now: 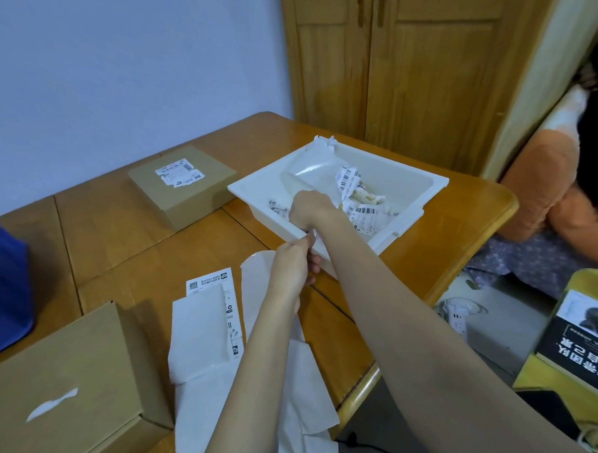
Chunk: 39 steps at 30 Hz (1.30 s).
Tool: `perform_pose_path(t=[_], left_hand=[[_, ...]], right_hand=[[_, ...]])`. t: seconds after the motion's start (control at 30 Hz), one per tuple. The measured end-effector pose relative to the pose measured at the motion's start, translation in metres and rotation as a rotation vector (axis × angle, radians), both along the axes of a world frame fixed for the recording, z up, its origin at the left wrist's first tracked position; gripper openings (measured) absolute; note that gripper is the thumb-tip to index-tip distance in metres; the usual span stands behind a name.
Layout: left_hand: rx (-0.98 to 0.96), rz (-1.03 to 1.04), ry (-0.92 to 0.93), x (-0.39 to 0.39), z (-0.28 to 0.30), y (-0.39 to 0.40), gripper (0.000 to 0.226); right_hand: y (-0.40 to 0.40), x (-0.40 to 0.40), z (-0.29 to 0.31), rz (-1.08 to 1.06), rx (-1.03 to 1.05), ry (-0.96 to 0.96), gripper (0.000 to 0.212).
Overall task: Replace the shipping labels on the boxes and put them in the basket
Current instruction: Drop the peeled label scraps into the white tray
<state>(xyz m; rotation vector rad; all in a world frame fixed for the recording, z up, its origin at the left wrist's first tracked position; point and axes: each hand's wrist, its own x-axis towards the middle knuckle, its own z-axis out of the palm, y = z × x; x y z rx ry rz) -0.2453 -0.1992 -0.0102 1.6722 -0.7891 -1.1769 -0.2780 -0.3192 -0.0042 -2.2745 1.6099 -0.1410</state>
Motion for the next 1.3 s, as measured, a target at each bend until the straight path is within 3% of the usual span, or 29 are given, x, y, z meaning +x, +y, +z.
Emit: perform_pose_path(t=[0.17,0.23,0.3,0.37,0.47,0.63,0.97,1.13,1.23,1.3], left_hand=[[-0.005,-0.015,-0.024,0.003,-0.001,0.001,0.039],[-0.008,-0.018,-0.023,0.004,0.0,0.002,0.038],[-0.01,-0.021,-0.022,0.004,0.0,0.001,0.037],[-0.007,-0.028,-0.023,0.005,-0.001,0.002,0.039],[0.002,-0.031,-0.017,0.005,0.0,0.001,0.04],[0.025,-0.01,-0.018,0.004,0.0,0.0,0.04],[0.006,-0.043,-0.046,0.008,0.0,0.003,0.037],[-0.02,-0.001,-0.034,0.01,-0.001,0.001,0.036],[0.008,0.004,-0.036,0.009,0.0,0.0,0.038],[0.022,-0.008,-0.042,0.008,0.001,0.0,0.04]], right_hand=[[-0.004,-0.008,0.008,0.063,0.188,-0.081,0.018],[-0.006,-0.011,0.009,0.031,0.266,-0.144,0.037],[-0.008,-0.011,0.005,-0.047,0.27,-0.272,0.037],[-0.009,-0.009,0.001,-0.126,0.161,-0.351,0.033],[-0.008,-0.004,0.003,-0.151,-0.07,-0.21,0.033],[-0.002,0.003,0.005,-0.044,-0.102,-0.271,0.019],[0.012,-0.013,0.014,0.069,0.167,-0.372,0.04],[0.018,-0.023,0.029,0.147,0.319,-0.417,0.036],[0.02,-0.013,0.023,-0.017,0.178,-0.509,0.023],[0.018,-0.003,0.015,-0.12,0.0,-0.421,0.013]])
